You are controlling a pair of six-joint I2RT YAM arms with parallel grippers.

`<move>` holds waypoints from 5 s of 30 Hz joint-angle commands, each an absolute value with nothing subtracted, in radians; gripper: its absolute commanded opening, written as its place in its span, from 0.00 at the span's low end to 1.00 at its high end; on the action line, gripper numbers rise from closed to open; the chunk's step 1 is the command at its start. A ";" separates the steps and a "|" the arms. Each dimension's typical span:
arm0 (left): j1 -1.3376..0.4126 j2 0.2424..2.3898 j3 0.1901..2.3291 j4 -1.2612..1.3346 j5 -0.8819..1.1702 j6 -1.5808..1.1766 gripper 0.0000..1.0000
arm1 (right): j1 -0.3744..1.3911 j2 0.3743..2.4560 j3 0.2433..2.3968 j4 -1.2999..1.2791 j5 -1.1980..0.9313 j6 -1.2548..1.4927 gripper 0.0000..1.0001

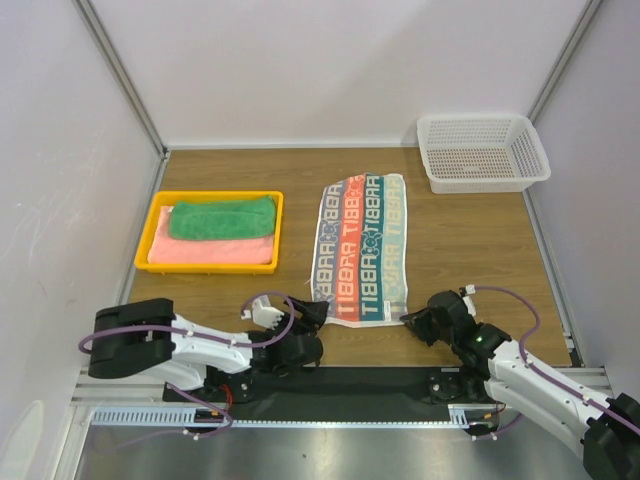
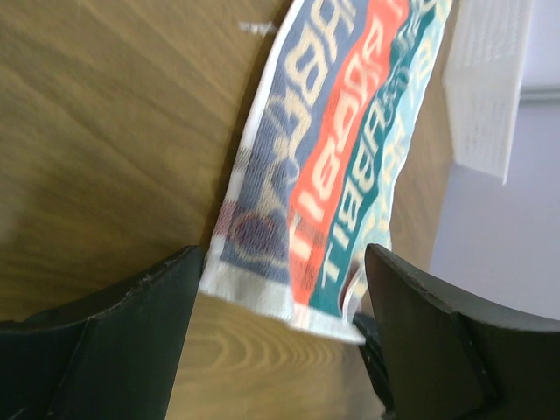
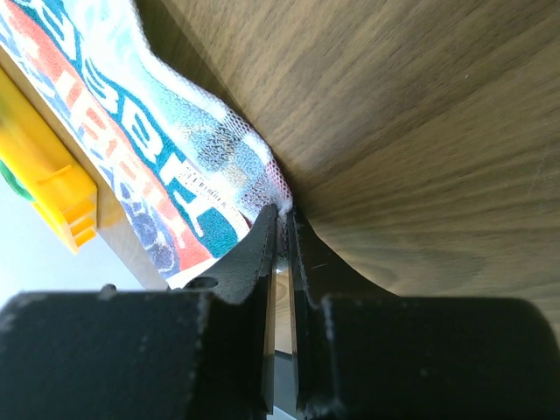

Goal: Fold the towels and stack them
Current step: Flatten out the crumpled towel

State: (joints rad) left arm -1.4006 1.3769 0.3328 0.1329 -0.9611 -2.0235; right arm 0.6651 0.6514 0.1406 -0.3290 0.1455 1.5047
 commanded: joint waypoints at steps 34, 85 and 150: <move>-1.482 1.660 0.430 -0.167 -0.854 -2.649 0.79 | 0.661 0.629 0.176 -0.351 0.163 1.485 0.00; -1.448 1.428 0.512 -0.706 -0.983 -2.568 0.00 | 0.660 0.617 0.294 -0.409 0.241 1.322 0.00; -0.468 1.706 2.081 -0.018 -0.207 -0.264 0.00 | 0.216 1.586 1.957 -0.097 -0.075 0.354 0.00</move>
State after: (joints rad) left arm -0.5198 1.6821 1.9877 -0.0425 -0.2218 -0.3382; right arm 0.2657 1.5543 1.9007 -0.1471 -0.0608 0.3836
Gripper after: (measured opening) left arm 0.039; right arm 0.084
